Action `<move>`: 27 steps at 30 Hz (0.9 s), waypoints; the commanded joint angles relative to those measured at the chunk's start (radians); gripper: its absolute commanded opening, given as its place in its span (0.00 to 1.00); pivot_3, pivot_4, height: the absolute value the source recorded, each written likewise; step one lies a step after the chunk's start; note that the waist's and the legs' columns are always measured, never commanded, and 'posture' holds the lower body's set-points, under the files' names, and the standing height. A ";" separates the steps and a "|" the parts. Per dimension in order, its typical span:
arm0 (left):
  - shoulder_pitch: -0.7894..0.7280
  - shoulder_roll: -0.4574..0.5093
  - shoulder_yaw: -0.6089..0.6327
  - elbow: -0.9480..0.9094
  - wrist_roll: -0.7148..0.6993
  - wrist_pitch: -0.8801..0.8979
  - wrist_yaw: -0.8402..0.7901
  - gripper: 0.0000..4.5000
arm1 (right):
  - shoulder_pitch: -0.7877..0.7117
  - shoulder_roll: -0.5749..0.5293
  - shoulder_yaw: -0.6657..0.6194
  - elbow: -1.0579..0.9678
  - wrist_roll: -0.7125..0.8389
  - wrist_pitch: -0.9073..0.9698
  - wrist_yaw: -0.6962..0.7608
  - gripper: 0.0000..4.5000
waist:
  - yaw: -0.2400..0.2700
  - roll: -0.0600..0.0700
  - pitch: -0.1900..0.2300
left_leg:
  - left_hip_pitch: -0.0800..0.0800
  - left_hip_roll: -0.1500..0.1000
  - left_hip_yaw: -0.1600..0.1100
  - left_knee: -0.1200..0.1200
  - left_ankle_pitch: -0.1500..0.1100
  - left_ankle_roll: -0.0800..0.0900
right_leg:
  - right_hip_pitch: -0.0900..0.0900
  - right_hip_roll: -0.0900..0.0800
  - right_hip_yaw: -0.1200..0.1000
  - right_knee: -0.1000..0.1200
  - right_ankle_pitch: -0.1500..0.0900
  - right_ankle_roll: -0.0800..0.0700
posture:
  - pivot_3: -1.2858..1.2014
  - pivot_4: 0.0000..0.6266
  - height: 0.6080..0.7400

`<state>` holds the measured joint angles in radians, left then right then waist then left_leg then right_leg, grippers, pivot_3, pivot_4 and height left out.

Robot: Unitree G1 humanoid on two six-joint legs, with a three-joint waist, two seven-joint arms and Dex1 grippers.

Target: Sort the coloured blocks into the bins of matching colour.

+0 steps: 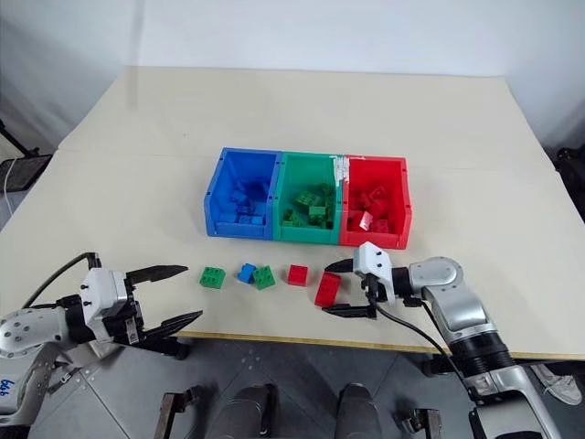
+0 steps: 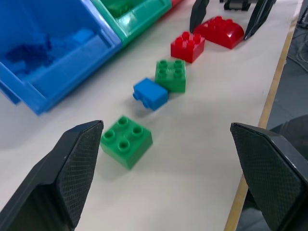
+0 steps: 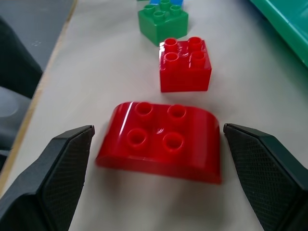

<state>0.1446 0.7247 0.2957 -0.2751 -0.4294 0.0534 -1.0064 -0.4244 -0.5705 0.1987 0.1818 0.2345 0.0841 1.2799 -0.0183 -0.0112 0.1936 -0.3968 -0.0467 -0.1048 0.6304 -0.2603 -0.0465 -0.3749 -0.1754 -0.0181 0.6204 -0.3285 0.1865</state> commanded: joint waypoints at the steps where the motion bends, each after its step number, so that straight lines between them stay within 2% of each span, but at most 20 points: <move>1: 0.018 -0.009 0.018 -0.044 -0.013 -0.002 0.022 1.00 | 0.015 0.010 0.022 0.014 -0.027 0.003 -0.020 0.92 | -0.001 0.000 0.000 | 0.001 0.000 0.000 0.000 0.000 0.000 | 0.000 0.001 0.000 0.000 0.000 0.000 | 0.52 0.24 1.00; 4: 0.018 -0.014 0.011 -0.048 -0.014 -0.003 0.028 1.00 | 0.027 0.004 0.013 -0.013 -0.009 0.013 -0.014 0.75 | -0.002 0.000 0.000 | 0.001 0.003 0.001 0.000 -0.001 -0.002 | 0.000 0.004 0.001 0.000 0.000 -0.001 | 0.52 0.24 1.00; 8: 0.003 -0.023 0.002 -0.040 -0.022 -0.006 0.029 1.00 | 0.039 -0.008 -0.018 -0.051 0.021 0.019 -0.010 0.74 | -0.004 0.000 0.000 | 0.002 0.006 0.002 0.000 -0.002 -0.003 | 0.000 0.007 0.001 0.001 0.000 -0.003 | 0.52 0.24 1.00; 13: -0.052 -0.054 0.000 -0.030 -0.056 0.017 0.048 1.00 | 0.033 -0.014 -0.160 -0.144 0.200 0.125 -0.019 0.74 | 0.006 0.000 0.000 | 0.001 0.006 0.002 0.000 -0.002 -0.003 | 0.000 0.007 0.002 0.000 0.000 -0.003 | 0.52 0.24 1.00; 15: -0.076 -0.064 -0.005 -0.029 -0.067 0.032 0.059 1.00 | -0.018 -0.016 -0.248 -0.136 0.254 0.169 -0.081 0.74 | 0.005 0.000 0.000 | 0.002 0.007 0.002 0.000 -0.002 -0.003 | 0.000 0.007 0.002 0.000 0.000 -0.003 | 0.52 0.24 1.00; 19: -0.123 -0.079 -0.036 -0.010 -0.057 0.044 0.066 1.00 | -0.144 -0.023 -0.336 0.004 0.228 0.150 -0.185 0.74 | 0.005 0.000 0.000 | 0.002 0.007 0.003 0.000 -0.003 -0.003 | 0.000 0.008 0.003 0.000 0.000 -0.004 | 0.52 0.24 1.00; 24: -0.169 -0.081 -0.075 0.017 -0.047 0.054 0.058 1.00 | -0.258 -0.016 -0.343 0.202 0.148 0.070 -0.246 0.74 | 0.006 0.000 0.000 | 0.003 0.008 0.004 -0.001 -0.003 -0.003 | -0.001 0.008 0.003 0.001 0.000 -0.004 | 0.52 0.24 1.00; 27: -0.181 -0.071 -0.082 0.021 -0.059 0.083 0.050 1.00 | -0.300 -0.001 -0.344 0.280 0.124 0.012 -0.265 0.96 | 0.003 0.001 0.000 | 0.002 0.008 0.004 -0.001 -0.003 -0.003 | -0.001 0.008 0.004 0.001 0.000 -0.004 | 0.52 0.24 1.00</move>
<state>-0.0308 0.6429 0.2140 -0.2464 -0.4725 0.1297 -0.9530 -0.6957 -0.5706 -0.1252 0.4539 0.3621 0.1425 1.0212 -0.0149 -0.0107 0.1940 -0.3950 -0.0389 -0.1003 0.6290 -0.2631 -0.0496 -0.3760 -0.1673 -0.0145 0.6212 -0.3286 0.1825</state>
